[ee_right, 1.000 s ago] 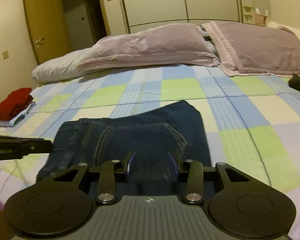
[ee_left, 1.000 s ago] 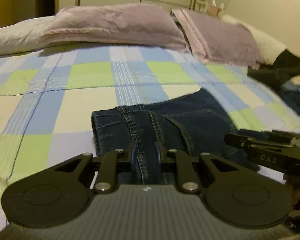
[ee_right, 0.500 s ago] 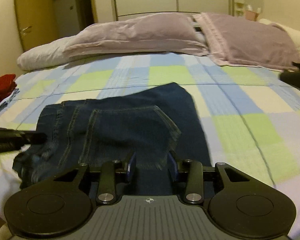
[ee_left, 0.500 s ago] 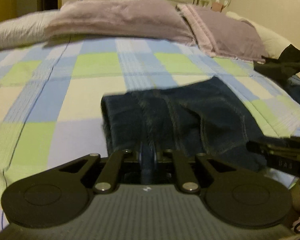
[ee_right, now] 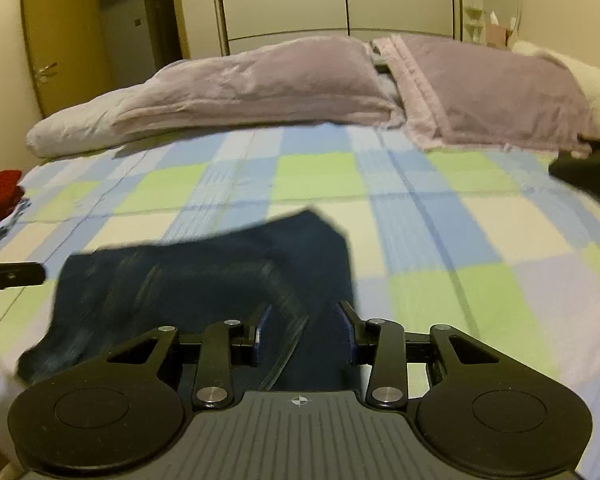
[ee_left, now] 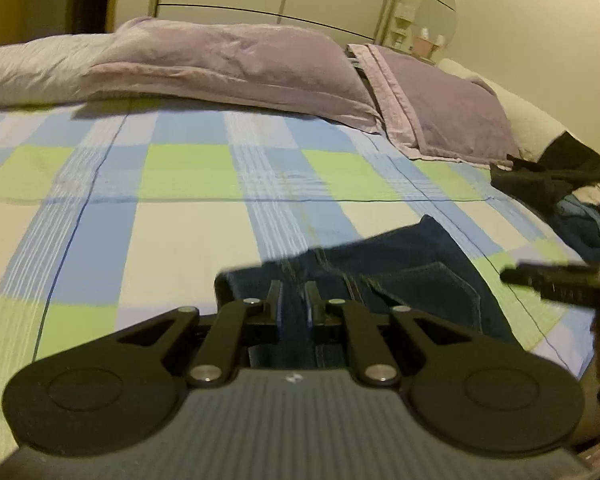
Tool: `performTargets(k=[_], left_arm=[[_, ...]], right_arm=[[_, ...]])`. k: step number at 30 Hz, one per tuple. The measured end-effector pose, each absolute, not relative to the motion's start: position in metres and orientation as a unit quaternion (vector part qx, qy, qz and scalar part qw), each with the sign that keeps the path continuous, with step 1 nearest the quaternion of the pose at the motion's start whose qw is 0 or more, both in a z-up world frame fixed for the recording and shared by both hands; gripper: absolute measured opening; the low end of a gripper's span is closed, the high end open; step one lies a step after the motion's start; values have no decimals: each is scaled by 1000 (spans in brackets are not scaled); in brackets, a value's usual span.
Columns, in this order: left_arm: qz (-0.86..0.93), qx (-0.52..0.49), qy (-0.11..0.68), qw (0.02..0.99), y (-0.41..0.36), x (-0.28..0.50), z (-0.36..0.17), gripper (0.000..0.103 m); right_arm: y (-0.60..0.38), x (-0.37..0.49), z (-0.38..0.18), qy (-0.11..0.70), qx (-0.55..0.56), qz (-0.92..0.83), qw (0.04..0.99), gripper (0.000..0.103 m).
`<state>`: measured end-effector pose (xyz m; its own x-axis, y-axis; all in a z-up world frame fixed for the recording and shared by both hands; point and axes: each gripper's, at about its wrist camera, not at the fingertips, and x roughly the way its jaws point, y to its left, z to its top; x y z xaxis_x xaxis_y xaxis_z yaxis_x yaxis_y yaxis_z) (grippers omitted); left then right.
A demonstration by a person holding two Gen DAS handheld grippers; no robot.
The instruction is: Fold clothes
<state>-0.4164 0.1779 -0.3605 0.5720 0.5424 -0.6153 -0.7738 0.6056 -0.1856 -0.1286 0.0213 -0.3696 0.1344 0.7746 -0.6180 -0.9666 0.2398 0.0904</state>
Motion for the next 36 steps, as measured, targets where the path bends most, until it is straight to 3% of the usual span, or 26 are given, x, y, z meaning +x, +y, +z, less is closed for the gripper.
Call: performTargets(k=[5, 10, 15, 22, 27, 31, 36], left_arm=[[378, -224, 300, 847, 217, -392, -398, 7], [378, -232, 303, 843, 231, -389, -419, 6], [382, -263, 311, 830, 237, -398, -389, 3], [356, -289, 427, 779, 241, -380, -367, 3], [315, -281, 443, 791, 262, -366, -344, 4], [250, -265, 468, 805, 292, -351, -350, 5], [137, -231, 492, 828, 316, -339, -350, 5]], right_arm=[[83, -101, -383, 291, -180, 610, 715, 39], [140, -97, -438, 325, -257, 591, 692, 39], [130, -96, -412, 342, -255, 571, 702, 39], [91, -106, -403, 426, -236, 519, 703, 39], [61, -99, -366, 464, -129, 493, 725, 39], [31, -92, -366, 528, -57, 394, 750, 39], [-28, -132, -364, 545, 54, 264, 794, 39]])
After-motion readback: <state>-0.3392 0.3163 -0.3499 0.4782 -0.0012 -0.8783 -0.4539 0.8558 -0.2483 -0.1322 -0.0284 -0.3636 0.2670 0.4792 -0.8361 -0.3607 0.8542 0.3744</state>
